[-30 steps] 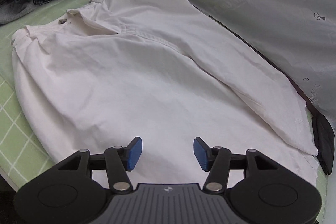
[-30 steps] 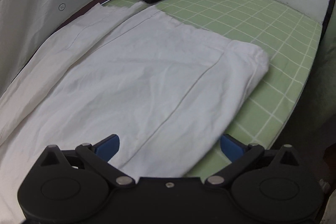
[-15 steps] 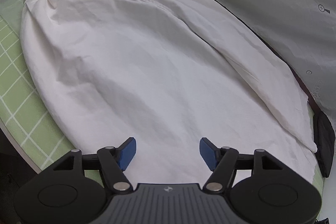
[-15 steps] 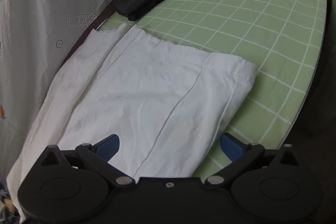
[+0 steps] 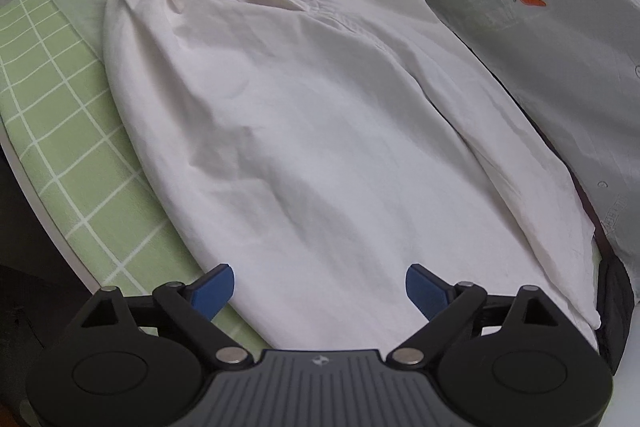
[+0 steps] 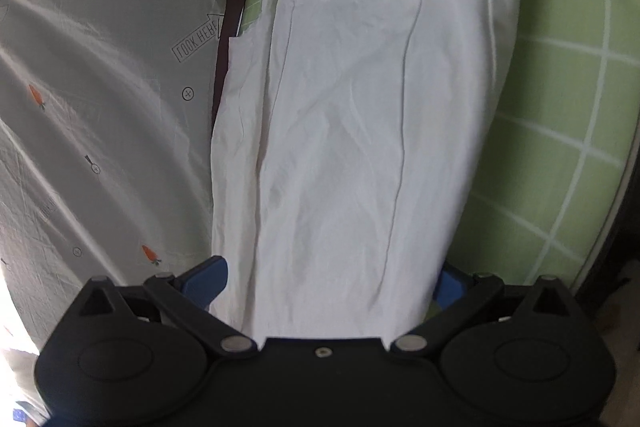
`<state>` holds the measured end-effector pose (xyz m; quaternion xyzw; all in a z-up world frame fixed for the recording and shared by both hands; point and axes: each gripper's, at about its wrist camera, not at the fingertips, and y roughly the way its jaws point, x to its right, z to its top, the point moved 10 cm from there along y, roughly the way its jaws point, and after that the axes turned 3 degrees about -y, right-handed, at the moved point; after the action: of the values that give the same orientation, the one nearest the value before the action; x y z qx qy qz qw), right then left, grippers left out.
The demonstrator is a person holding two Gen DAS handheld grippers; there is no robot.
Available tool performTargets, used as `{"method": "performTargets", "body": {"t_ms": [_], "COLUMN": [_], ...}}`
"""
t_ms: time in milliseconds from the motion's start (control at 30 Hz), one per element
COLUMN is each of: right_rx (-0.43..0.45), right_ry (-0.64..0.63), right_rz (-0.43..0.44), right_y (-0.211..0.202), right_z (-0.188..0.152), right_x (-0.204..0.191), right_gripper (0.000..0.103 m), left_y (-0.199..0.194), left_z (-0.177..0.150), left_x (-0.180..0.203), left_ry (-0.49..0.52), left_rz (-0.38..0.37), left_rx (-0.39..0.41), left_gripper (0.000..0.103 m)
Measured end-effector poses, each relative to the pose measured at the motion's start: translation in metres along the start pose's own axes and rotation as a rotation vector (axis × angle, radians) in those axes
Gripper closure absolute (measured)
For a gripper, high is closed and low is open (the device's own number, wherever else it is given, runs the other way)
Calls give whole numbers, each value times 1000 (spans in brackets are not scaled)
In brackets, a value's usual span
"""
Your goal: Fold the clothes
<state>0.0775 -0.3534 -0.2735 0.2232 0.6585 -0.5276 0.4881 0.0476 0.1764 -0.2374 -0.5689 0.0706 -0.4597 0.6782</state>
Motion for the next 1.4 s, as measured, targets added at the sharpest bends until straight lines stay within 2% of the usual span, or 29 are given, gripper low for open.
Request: {"method": "performTargets", "body": {"t_ms": [300, 433, 867, 1067, 1200, 1333, 1400], "right_rx": [137, 202, 360, 449, 499, 491, 484], "right_ry": [60, 96, 213, 253, 220, 141, 113], "right_rz": [-6, -7, -9, -15, -64, -148, -166], "right_y": [5, 0, 6, 15, 29, 40, 42], "right_z": [-10, -12, -1, 18, 35, 47, 50], "right_x": [-9, -8, -6, -10, -19, -29, -32], "right_gripper": [0, 0, 0, 0, 0, 0, 0], "left_y": [-12, -8, 18, 31, 37, 42, 43], "left_z": [68, 98, 188, 212, 221, 225, 225], "left_x": [-63, -87, -124, -138, -139, -136, -135], "left_ry": [-106, -104, -134, -206, -218, -200, -189], "left_rz": [63, 111, 203, 191, 218, 258, 284], "left_rx": [84, 108, 209, 243, 274, 287, 289], "left_gripper": [10, 10, 10, 10, 9, 7, 9]}}
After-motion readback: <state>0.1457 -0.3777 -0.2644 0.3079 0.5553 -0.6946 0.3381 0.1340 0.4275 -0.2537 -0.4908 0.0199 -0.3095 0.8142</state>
